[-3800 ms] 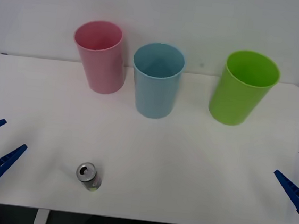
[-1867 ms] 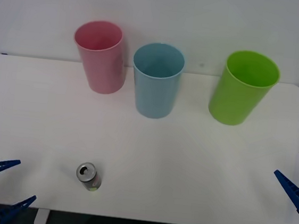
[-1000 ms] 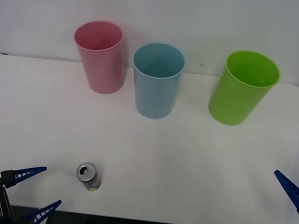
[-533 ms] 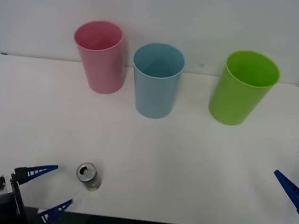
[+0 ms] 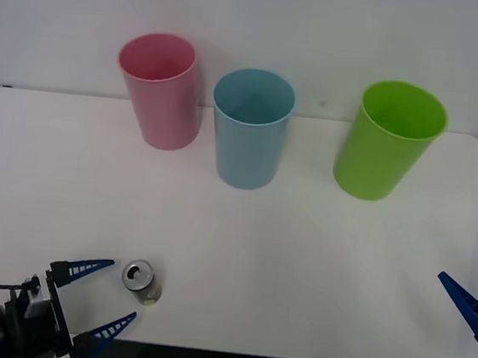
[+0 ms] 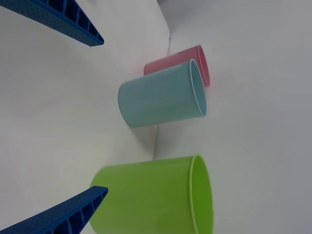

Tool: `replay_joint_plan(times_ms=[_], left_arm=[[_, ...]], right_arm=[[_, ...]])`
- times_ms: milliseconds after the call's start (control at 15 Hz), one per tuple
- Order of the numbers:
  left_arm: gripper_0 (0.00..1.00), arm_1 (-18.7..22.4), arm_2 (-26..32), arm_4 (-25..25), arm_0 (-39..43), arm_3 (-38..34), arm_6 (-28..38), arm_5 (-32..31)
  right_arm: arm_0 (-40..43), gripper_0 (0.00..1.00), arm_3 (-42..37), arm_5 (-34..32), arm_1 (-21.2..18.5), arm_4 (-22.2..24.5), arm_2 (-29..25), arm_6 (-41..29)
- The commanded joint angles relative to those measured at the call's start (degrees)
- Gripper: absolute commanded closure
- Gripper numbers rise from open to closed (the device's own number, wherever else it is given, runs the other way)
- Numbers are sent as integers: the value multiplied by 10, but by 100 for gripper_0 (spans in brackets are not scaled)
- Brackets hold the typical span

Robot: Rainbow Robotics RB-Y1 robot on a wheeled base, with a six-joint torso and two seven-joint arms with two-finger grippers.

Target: Grasp the object on the table and drop it into the matching bin: aluminum can to the light blue bin, PET bottle to the pink bin.

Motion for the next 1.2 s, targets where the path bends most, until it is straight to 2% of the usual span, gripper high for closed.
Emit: replay_joint_plan(times_ms=[67, 467, 1200], left_arm=[[0, 1, -14, 0, -7, 1, -3, 11], [0, 0, -33, 0, -46, 43, -14, 16], [0, -28, -34, -19, -59, 43, -14, 25]], right_arm=[[0, 0, 0, 0, 0, 0, 0, 0], [0, 0, 0, 0, 0, 0, 0, 0], [0, 0, 0, 0, 0, 0, 0, 0]])
